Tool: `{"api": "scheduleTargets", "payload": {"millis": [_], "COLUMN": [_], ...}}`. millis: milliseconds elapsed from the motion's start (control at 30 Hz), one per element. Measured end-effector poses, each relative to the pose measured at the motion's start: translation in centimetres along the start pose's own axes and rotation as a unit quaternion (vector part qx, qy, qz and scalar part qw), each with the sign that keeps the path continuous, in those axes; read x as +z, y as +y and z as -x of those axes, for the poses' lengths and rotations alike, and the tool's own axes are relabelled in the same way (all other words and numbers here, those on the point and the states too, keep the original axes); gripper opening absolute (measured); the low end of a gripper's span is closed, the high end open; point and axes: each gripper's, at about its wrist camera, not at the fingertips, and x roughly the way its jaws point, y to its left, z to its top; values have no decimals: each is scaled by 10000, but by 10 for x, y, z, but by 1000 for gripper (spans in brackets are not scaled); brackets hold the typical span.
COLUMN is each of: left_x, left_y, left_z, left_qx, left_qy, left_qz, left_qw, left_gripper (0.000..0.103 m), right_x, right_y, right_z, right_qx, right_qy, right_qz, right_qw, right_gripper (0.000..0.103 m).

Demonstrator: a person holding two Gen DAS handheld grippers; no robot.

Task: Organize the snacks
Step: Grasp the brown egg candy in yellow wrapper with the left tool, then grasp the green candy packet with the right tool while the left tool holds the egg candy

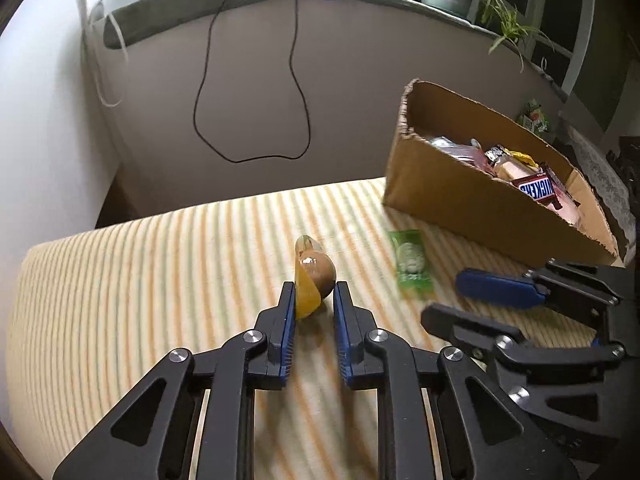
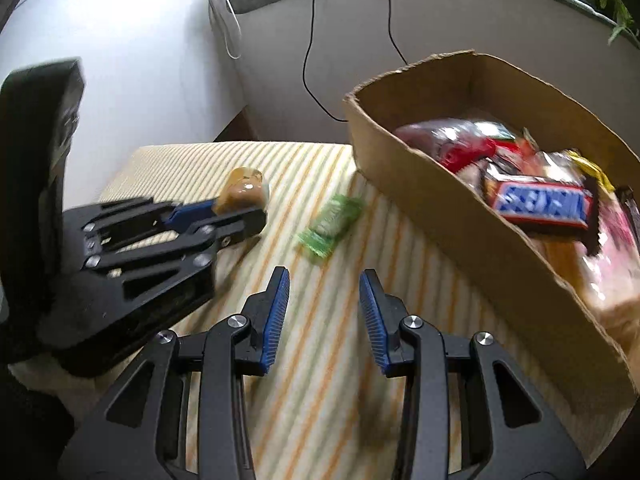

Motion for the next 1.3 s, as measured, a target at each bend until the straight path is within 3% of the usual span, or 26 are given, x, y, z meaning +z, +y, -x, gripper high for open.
{"api": "scheduleTargets", "payload": {"millis": [300,500,567,700,1067,1100,1167,1200,1233,1300], "left_x": [-6,-13,-15,-18,-19,-20,-21,-21,-22,-23], "left_y": [18,31,35,41,41,41,43,43,44,48], "left_z": [8,22,25,28,29,29,30,30,30,31], "left_qx": [-108,12,12,22,-46,-60,-113,-143,-185,-281], "left_qy": [-128,-261,-310,-342,-416,-429,-470,-482,-499,-533], "left_qz": [181,264,347,400,409,407,424,430,448,510], "left_qw": [9997,9993,9989,9986,9983,9982,9979,9978,9976,9969], "left_gripper": [16,16,16,16,16,16,16,16,16,16], "right_x": [18,22,22,19,12,11,11,12,13,17], "right_y": [15,22,27,32,21,20,20,18,17,16], "right_z": [-22,-29,-30,-31,-25,-22,-21,-21,-20,-19], "right_qx": [-339,-532,-577,-488,-175,-202,-285,-289,-296,-274], "right_qy": [46,14,-24,-59,61,30,28,4,-28,-72], "right_qz": [134,337,399,463,430,391,306,201,97,-84], "right_qw": [9993,9980,9975,9977,9989,9990,9991,9994,9995,9996], "right_gripper": [39,38,36,11,6,7,28,53,66,66]}}
